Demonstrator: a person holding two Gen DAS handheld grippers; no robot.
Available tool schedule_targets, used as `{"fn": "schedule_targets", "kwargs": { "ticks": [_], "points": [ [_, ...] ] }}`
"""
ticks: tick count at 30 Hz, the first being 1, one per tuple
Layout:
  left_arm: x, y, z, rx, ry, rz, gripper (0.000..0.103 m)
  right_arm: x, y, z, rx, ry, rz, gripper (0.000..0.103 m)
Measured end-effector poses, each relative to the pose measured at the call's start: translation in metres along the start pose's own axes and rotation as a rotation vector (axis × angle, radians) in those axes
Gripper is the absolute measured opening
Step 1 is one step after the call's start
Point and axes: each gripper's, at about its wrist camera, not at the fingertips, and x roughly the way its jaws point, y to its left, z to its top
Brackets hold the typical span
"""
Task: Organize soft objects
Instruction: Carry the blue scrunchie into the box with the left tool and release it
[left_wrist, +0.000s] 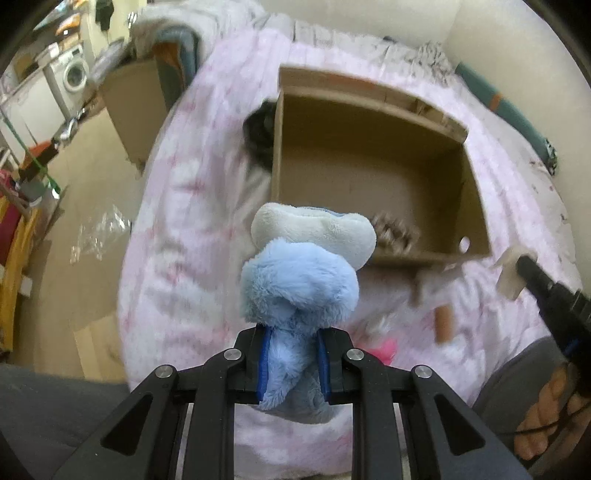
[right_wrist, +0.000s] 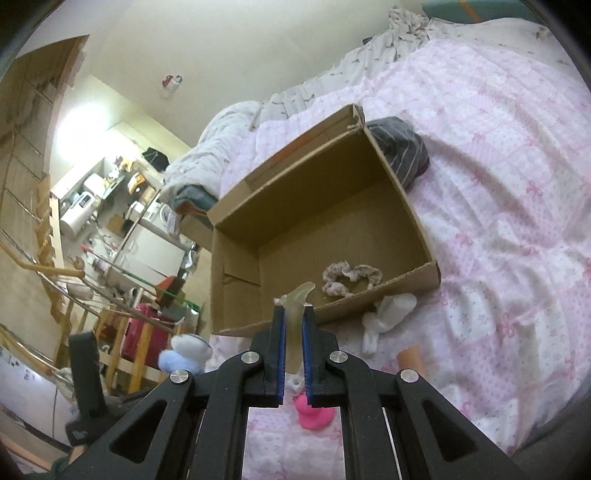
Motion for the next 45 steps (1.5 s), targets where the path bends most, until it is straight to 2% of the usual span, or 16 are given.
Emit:
{"fn": "schedule_targets", "kwargs": {
  "ticks": [8,20,25,30,36,45],
  "points": [
    [0.002,-0.014,0.041,0.036,-0.062,-0.027,0.019,-0.012,0.009,0.017,-0.020,-0.042,0.001,0.010],
    [0.046,-0.022,0.087,0.031,-0.034,-0.034,0.019,0.035,0.025,0.073,-0.155,0.022,-0.064,0.010],
    [0.062,-0.024,0.089,0.027,-0.038,-0.038,0.019,0.064,0.016,0.080,-0.168,0.065,-0.092,0.010],
    [0.077,-0.028,0.085,0.041,-0.051,-0.023,0.020,0.084,-0.001,0.069,-0.132,0.124,-0.128,0.010],
    [0.091,-0.024,0.085,0.003,-0.042,-0.023,0.020,0.094,-0.010,0.060,-0.118,0.159,-0.156,0.010],
    [0.095,-0.028,0.083,0.017,-0.039,-0.025,0.021,0.112,-0.025,0.057,-0.100,0.211,-0.205,0.010]
  ]
}}
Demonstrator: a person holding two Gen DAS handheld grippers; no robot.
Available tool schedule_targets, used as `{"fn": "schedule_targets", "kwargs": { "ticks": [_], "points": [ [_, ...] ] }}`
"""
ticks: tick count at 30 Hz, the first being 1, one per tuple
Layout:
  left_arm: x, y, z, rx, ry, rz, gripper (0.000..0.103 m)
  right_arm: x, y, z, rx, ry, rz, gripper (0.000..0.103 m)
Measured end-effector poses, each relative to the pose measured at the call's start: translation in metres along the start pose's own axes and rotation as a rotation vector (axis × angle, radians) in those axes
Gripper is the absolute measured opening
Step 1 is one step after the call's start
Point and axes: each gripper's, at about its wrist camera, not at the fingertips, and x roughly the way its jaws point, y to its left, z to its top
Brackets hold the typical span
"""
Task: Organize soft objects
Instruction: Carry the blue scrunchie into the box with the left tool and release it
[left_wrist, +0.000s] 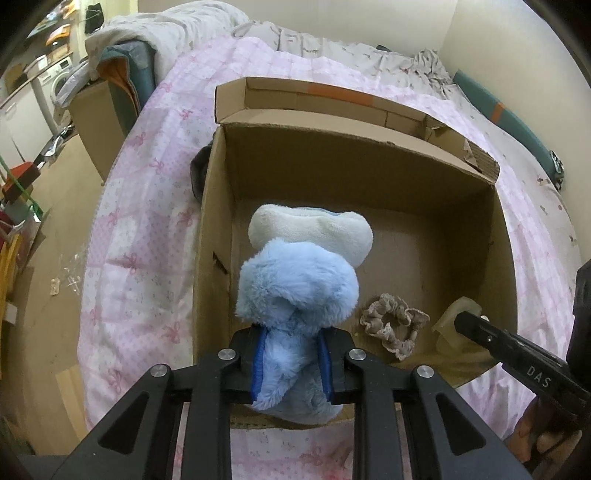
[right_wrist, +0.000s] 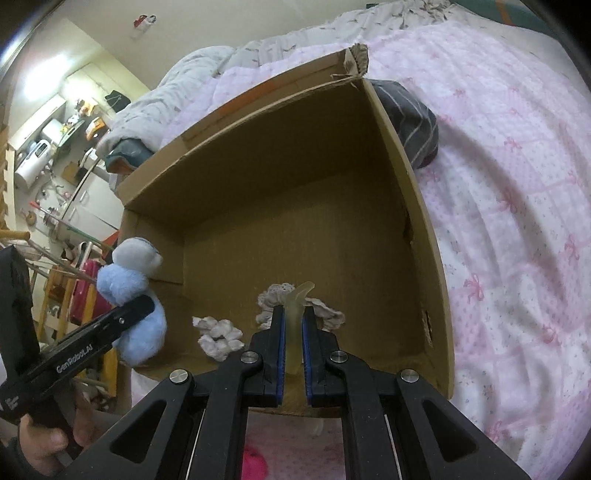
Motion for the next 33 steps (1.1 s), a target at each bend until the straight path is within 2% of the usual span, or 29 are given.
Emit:
{"fn": "schedule_targets", "kwargs": {
  "ticks": [7,10,12,15,29,31,33],
  "points": [
    [0.001,0.000,0.000,-0.004,0.001,0.013,0.029,0.004,0.007,0.001,-0.016,0.013,0.000,0.010],
    [-0.001,-0.001,-0.002,0.007,-0.007,0.016,0.042,0.005,0.007,0.002,-0.012,0.014,0.001,0.010],
    [-0.004,-0.003,-0.002,0.015,-0.019,0.032,0.057,0.005,0.006,0.002,-0.011,0.013,0.002,0.010],
    [-0.009,-0.006,-0.002,0.033,-0.042,0.046,0.065,0.004,0.006,0.001,-0.011,0.013,0.002,0.010],
    [-0.009,-0.006,0.001,0.037,-0.043,0.068,0.066,0.003,0.005,0.000,-0.015,0.009,0.008,0.011],
    [-0.010,-0.005,0.001,0.033,-0.046,0.067,0.066,0.003,0.006,0.000,-0.022,0.007,0.001,0.015],
    [-0.011,-0.005,0.001,0.035,-0.053,0.067,0.067,0.003,0.006,0.001,-0.018,0.004,-0.013,0.029]
  ]
}}
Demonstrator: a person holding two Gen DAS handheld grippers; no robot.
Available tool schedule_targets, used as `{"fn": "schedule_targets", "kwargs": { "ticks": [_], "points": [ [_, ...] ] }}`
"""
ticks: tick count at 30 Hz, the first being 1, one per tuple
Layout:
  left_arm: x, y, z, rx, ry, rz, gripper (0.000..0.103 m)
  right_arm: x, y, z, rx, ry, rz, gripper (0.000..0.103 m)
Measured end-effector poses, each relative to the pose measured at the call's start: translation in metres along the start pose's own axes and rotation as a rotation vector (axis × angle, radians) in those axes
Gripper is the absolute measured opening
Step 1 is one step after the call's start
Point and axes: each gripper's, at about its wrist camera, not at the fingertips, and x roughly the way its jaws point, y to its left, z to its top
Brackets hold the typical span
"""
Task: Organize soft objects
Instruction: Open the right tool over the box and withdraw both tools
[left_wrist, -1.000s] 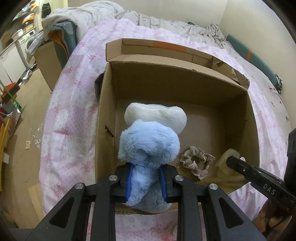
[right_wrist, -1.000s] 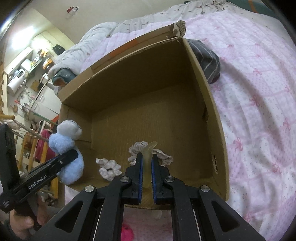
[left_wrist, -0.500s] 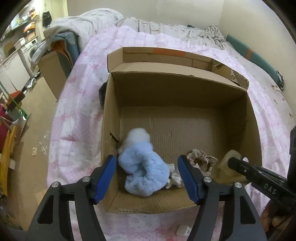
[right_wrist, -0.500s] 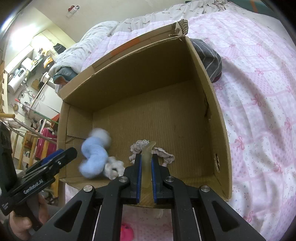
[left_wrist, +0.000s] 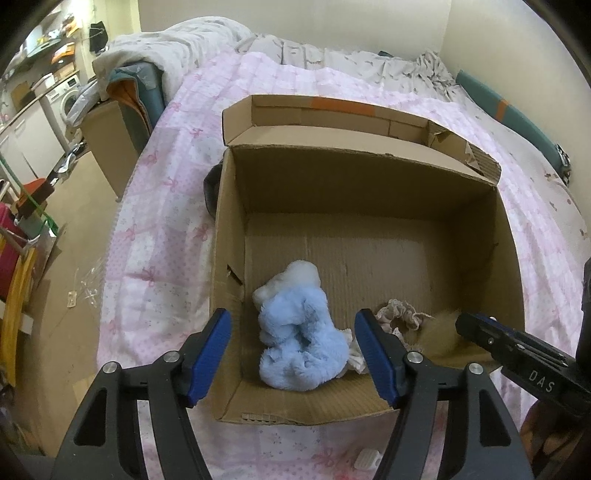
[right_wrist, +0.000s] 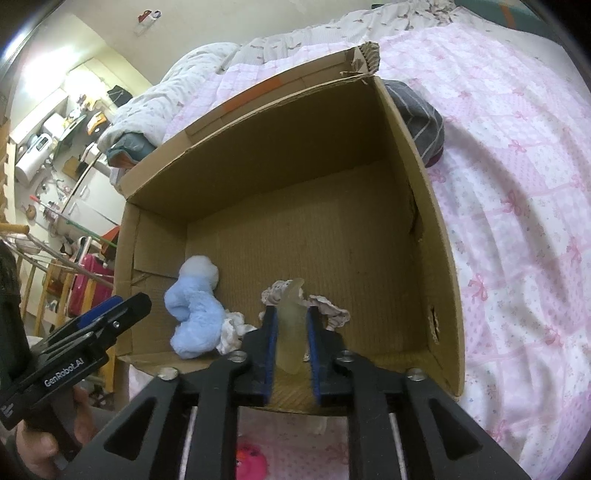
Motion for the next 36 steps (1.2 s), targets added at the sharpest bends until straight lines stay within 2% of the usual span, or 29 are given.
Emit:
{"fn": "schedule_targets", "kwargs": {
  "ticks": [1,3,6,14,26,36],
  "points": [
    [-0.001,0.000,0.000,0.003,-0.003,-0.004,0.066,-0.001,0.000,0.000,0.001,-0.006,-0.009,0.033],
    [-0.002,-0.001,0.000,0.006,-0.007,-0.001,0.067,-0.002,0.002,0.000,-0.005,-0.020,-0.016,0.062],
    [-0.004,0.000,0.000,0.007,-0.016,-0.002,0.067,-0.005,0.005,0.000,-0.011,-0.039,0.016,0.074],
    [-0.012,0.000,-0.001,0.017,-0.039,-0.002,0.067,-0.018,0.007,0.000,-0.016,-0.088,0.065,0.075],
    [-0.051,0.009,-0.020,0.052,-0.089,0.005,0.067,-0.049,0.010,-0.011,-0.041,-0.126,0.043,0.075],
    [-0.071,0.030,-0.049,-0.019,-0.073,-0.003,0.067,-0.076,0.001,-0.045,0.021,-0.123,0.031,0.075]
  ]
}}
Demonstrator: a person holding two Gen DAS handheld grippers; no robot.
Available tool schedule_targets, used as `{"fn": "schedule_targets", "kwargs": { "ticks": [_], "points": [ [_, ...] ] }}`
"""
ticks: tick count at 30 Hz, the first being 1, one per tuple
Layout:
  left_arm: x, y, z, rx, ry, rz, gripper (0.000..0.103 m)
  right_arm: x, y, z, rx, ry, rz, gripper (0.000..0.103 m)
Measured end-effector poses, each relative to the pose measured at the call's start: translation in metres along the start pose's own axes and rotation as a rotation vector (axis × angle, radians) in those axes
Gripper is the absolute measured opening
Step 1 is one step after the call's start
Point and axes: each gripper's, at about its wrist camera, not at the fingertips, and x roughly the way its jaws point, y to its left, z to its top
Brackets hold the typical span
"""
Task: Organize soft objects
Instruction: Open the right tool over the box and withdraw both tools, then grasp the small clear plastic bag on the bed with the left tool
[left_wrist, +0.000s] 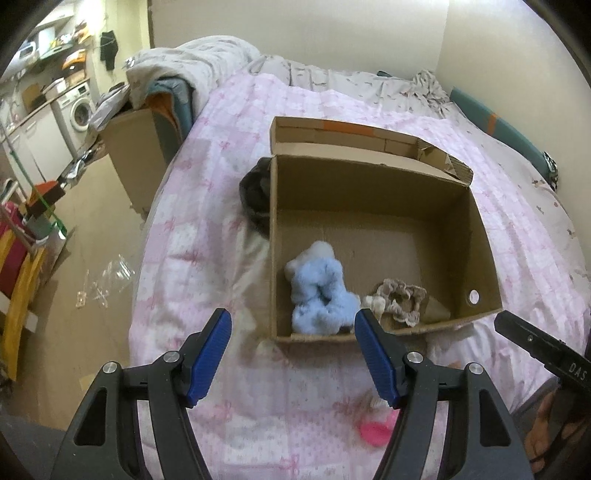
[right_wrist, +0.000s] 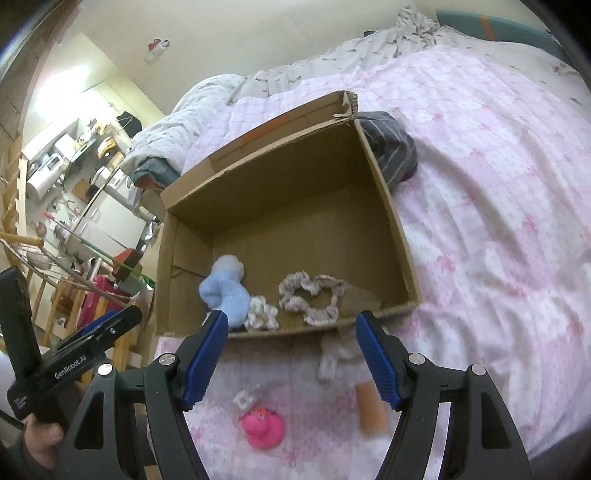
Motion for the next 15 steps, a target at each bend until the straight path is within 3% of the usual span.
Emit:
{"fn": "schedule_targets", "kwargs": {
  "ticks": [10,15],
  "points": [
    [-0.004,0.005,-0.019,-0.002,0.038,-0.025,0.067,-0.013,-0.001,-0.025,0.048,0.015,-0.009,0.075],
    [0.009,0.007,-0.023,-0.019,0.104,-0.044,0.067,-0.013,0.001,-0.028,0.033,0.039,-0.038,0.075]
  ]
}}
